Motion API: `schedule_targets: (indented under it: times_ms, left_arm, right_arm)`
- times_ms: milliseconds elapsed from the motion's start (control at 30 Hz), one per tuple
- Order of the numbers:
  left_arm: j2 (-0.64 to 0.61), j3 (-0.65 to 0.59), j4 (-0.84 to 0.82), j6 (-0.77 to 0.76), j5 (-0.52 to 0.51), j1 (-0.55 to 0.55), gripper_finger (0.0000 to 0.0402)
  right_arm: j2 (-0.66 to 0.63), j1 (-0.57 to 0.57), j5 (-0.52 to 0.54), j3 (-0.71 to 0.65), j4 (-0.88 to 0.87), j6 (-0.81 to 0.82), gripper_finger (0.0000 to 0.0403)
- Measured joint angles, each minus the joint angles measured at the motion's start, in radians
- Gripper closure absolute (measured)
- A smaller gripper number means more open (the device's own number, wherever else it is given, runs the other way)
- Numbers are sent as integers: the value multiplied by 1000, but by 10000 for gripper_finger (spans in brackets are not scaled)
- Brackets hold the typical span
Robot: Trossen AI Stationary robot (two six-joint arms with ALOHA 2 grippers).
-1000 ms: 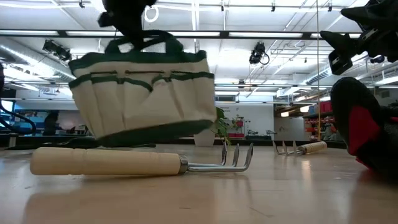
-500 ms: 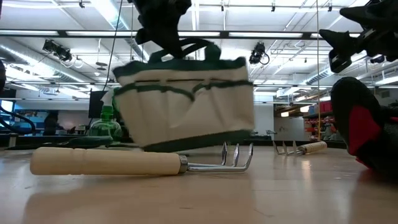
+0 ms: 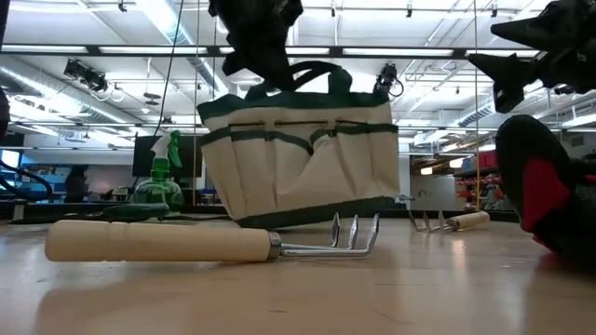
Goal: Pick & Place Garden tools in Gardening bag
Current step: Prepare the green gardening bag
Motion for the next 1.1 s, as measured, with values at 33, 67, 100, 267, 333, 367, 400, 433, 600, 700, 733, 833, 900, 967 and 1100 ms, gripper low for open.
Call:
schedule_targets:
  times_ms: [33, 67, 100, 267, 333, 367, 400, 433, 600, 700, 733, 833, 900, 967, 1100]
  left_arm:
    - [5, 0, -1, 0, -1, 0, 393]
    - [9, 0, 1, 0, -2, 0, 393]
    - [13, 0, 0, 0, -2, 0, 393]
    - [13, -1, 23, 1, -2, 0, 392]
    - [13, -1, 45, 8, -2, 0, 392]
    - [13, -1, 55, 17, -2, 0, 392]
    - [13, -1, 59, 25, -2, 0, 392]
    - [13, -1, 59, 27, -2, 0, 392]
    - [13, -1, 58, 27, -1, -1, 392]
    - [13, -1, 58, 27, -1, -2, 391]
    - [13, -1, 58, 27, -1, -1, 391]
    - [13, -1, 58, 27, -2, -1, 391]
    - [13, -1, 58, 28, -2, -1, 391]
    - [13, -1, 57, 29, -2, -1, 391]
    - [13, -1, 58, 29, -2, -1, 391]
  right_arm:
    - [0, 0, 5, 0, 1, 2, 183]
    - [1, 0, 7, 0, 3, 2, 183]
    - [1, 0, 7, 0, 3, 2, 183]
    - [8, 0, 7, 0, 4, 15, 183]
    - [18, 0, 13, 0, 6, 19, 183]
    - [26, 0, 24, 0, 6, 19, 183]
    - [36, 0, 39, 0, 8, 19, 183]
    - [45, 0, 54, 0, 10, 19, 183]
    - [114, 0, 51, -1, 162, 2, 183]
    - [161, 0, 25, 1, 276, -32, 183]
    - [177, 0, 26, 7, 285, -47, 183]
    - [233, 0, 26, 50, 269, -67, 183]
    - [278, 0, 26, 91, 259, -80, 183]
    - [340, 0, 26, 145, 239, -99, 183]
    - [472, 0, 26, 270, 151, -146, 183]
